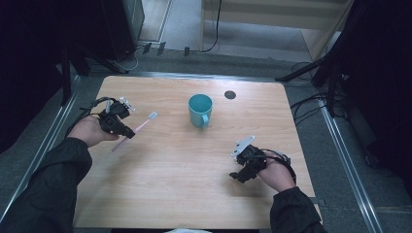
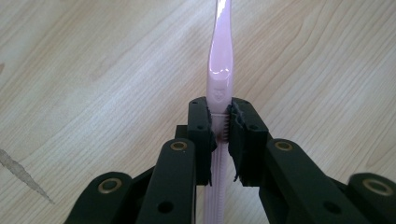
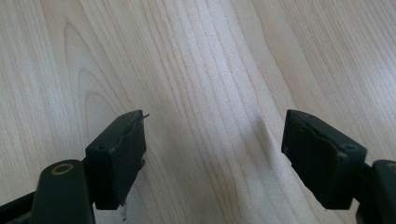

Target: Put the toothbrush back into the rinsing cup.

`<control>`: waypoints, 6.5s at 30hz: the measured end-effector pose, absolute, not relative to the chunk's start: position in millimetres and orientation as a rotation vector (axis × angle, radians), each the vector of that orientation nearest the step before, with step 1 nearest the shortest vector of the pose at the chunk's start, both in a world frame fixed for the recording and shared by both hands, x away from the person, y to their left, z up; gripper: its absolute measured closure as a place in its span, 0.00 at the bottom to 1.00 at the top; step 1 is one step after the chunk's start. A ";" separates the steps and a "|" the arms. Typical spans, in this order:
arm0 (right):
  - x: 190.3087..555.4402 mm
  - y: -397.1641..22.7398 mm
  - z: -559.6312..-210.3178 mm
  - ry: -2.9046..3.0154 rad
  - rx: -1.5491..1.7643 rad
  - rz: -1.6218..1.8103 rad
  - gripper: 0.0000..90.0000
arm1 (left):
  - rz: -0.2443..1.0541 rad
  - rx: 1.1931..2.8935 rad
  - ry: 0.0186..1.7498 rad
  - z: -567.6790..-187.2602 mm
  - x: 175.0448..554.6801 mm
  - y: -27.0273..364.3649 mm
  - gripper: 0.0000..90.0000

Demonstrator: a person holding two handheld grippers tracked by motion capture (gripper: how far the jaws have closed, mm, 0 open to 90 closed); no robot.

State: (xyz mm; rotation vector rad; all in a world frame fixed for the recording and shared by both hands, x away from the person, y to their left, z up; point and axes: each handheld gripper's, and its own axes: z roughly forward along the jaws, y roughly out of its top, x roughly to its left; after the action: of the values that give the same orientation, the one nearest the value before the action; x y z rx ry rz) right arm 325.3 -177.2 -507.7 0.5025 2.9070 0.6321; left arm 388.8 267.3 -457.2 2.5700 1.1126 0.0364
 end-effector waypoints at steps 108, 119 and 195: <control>311.9 -190.2 -506.1 2.874 0.567 0.734 0.24 | 0.326 1.892 1.003 -383.1 411.9 150.9 0.88; 312.0 -192.6 -505.6 2.869 0.572 0.738 0.24 | 0.316 1.897 0.981 -378.1 431.2 125.0 0.88; 312.2 -190.0 -507.7 2.887 0.535 0.709 0.24 | 0.243 2.043 1.087 -458.4 467.5 86.1 0.86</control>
State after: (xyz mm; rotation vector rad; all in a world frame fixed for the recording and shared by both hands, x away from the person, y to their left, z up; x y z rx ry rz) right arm 312.2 -190.0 -507.7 0.5345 2.8874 0.7092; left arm 467.5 86.1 -458.4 2.0429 1.0873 0.2427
